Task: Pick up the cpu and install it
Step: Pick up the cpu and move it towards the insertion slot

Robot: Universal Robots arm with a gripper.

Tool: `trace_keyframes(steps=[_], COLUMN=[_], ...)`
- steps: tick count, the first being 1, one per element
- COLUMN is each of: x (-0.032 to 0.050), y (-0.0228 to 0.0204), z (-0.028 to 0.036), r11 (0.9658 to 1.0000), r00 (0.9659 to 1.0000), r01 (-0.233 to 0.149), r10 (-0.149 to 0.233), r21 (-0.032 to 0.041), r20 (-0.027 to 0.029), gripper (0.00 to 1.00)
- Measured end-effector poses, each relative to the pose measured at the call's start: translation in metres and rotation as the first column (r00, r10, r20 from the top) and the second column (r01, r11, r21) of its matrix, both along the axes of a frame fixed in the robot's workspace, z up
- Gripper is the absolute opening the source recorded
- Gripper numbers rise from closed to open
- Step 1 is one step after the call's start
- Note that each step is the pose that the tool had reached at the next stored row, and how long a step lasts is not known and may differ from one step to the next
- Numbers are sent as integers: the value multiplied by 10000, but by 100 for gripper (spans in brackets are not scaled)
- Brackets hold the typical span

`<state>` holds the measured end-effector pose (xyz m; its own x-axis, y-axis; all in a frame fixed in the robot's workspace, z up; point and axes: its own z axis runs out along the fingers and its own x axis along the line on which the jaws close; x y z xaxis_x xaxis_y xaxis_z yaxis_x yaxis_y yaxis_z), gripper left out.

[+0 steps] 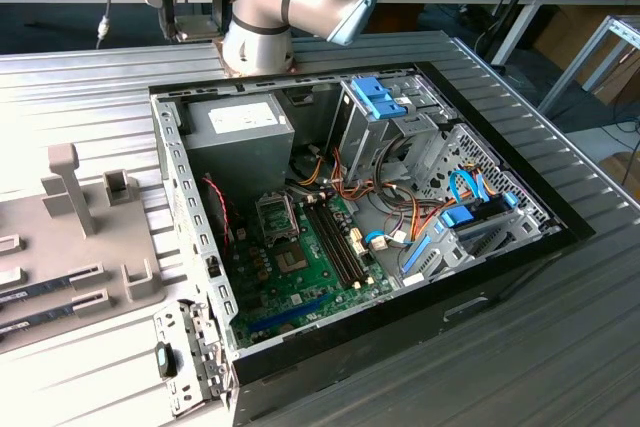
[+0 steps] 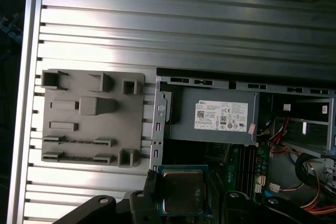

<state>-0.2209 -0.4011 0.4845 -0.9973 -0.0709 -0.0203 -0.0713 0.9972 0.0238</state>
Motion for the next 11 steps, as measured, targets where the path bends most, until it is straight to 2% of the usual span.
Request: trace_keyframes(steps=[1, 4, 11], x=[0, 0, 0], y=[0, -3, -5], z=[-3, -81, -114], r11=[10000, 10000, 10000], r00=[10000, 10000, 10000], r01=[0, -1, 0], r10=[0, 1, 0], r21=[1, 0, 0], r20=[0, 0, 1], gripper=[47, 47, 47])
